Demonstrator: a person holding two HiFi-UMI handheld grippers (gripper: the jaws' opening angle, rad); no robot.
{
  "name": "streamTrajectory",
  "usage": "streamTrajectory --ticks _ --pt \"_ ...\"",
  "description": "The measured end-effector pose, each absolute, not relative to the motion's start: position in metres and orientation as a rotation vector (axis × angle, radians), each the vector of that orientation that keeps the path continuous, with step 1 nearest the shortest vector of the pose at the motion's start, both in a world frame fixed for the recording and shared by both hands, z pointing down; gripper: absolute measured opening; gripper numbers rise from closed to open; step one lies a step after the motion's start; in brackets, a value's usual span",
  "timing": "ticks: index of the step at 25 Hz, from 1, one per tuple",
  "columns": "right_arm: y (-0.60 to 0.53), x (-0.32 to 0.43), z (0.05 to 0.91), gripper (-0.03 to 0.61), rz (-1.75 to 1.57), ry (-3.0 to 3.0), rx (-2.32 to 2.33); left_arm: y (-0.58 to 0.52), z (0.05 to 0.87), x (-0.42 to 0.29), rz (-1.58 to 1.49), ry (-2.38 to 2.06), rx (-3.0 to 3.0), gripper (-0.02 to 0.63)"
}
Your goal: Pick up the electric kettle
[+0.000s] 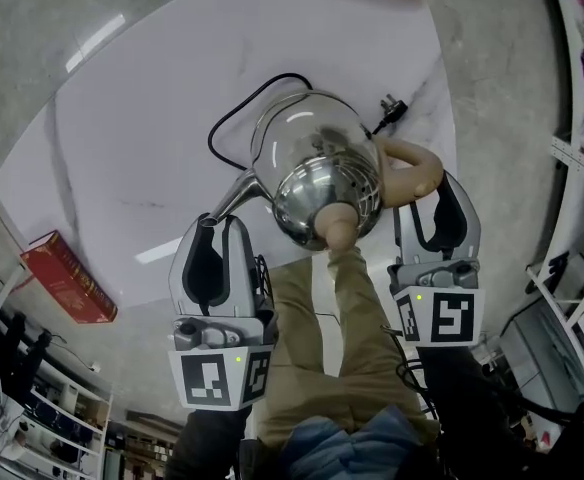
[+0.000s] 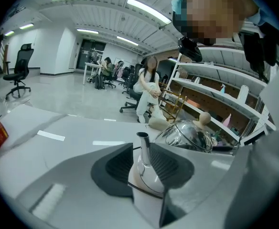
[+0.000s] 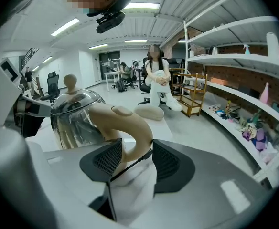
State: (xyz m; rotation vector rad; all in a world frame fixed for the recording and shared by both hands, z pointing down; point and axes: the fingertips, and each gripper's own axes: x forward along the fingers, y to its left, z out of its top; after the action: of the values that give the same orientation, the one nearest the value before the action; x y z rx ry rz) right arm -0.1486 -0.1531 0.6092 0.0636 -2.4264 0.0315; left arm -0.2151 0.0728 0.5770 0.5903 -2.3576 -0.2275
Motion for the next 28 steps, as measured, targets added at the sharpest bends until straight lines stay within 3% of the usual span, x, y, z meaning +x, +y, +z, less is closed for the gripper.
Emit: streamTrajectory --ticks 28 --pt "-0.162 -0.199 0.631 0.210 -0.019 -2.450 0.018 0.034 0.587 -0.267 -0.269 -2.389 0.750 0.103"
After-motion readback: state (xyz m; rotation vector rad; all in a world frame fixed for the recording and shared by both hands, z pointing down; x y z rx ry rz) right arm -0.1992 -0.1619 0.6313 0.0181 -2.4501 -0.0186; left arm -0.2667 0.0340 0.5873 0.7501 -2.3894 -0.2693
